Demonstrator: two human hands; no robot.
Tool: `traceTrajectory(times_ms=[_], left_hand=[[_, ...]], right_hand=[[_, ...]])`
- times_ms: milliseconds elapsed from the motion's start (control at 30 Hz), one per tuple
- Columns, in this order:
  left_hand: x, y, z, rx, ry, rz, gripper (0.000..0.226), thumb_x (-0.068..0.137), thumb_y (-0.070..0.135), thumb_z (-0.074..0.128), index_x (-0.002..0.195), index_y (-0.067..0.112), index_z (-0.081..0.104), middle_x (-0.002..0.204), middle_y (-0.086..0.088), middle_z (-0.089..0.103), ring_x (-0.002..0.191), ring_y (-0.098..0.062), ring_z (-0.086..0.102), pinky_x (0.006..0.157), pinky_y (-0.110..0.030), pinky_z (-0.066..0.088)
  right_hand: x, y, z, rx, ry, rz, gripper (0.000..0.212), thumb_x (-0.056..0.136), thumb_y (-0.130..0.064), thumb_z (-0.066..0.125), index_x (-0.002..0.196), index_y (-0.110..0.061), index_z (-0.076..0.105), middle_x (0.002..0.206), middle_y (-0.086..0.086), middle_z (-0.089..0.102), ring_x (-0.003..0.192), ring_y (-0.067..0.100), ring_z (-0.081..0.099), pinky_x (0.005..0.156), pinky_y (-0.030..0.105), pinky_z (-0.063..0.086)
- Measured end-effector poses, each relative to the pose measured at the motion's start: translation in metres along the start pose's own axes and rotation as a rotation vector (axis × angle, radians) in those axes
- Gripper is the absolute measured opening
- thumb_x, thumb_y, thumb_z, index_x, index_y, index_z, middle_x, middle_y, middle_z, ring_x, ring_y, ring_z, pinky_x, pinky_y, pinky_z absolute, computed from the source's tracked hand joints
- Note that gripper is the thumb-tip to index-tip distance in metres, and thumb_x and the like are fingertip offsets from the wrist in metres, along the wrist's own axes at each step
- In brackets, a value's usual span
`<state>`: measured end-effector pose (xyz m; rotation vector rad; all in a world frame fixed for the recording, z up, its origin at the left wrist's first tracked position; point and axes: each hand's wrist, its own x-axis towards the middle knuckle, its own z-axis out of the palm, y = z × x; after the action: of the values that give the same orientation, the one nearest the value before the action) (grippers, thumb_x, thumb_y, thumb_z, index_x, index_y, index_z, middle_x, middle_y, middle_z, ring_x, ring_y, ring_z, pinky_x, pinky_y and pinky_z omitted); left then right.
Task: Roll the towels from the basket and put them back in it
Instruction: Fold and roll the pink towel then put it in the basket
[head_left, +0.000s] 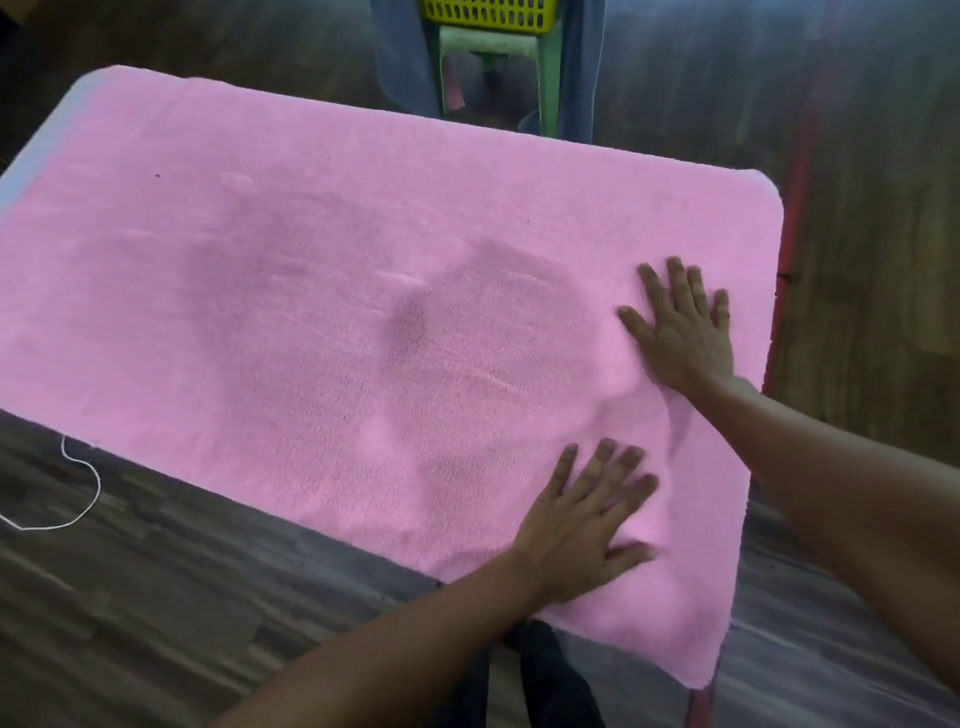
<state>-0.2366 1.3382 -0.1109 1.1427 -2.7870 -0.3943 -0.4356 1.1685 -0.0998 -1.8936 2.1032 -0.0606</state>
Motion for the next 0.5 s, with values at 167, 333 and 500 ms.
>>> traceTrajectory(times_ms=[167,333,500], left_hand=[[-0.038,-0.051,-0.049,0.023,-0.032,-0.054,0.052,0.100,0.045,0.038,0.143,0.016,0.046,0.158,-0.010,0.028,0.148,-0.028,0.019,0.121,-0.049,0.004],[-0.126,-0.132,-0.102,-0.054,0.005,-0.176,0.035,0.094,0.033,0.041,0.120,0.016,0.059,0.124,-0.009,0.061,0.115,-0.028,0.055,0.107,-0.047,0.037],[-0.219,-0.210,-0.129,0.064,0.008,-0.143,0.025,0.087,0.033,0.055,0.104,0.015,0.059,0.103,-0.007,0.063,0.093,-0.029,0.057,0.080,-0.040,0.046]], right_hand=[[-0.066,-0.058,-0.006,0.312,0.168,0.122,0.047,0.097,-0.030,0.049,0.142,-0.017,0.044,0.154,0.009,0.033,0.143,0.028,0.027,0.118,0.046,0.018],[-0.189,-0.137,0.020,0.525,0.170,0.131,0.027,0.091,-0.018,0.055,0.114,-0.016,0.069,0.103,0.006,0.064,0.098,0.028,0.058,0.090,0.038,0.044],[-0.280,-0.210,0.072,0.478,0.063,0.131,0.027,0.087,-0.020,0.066,0.114,-0.020,0.067,0.110,0.001,0.061,0.099,0.020,0.055,0.088,0.040,0.049]])
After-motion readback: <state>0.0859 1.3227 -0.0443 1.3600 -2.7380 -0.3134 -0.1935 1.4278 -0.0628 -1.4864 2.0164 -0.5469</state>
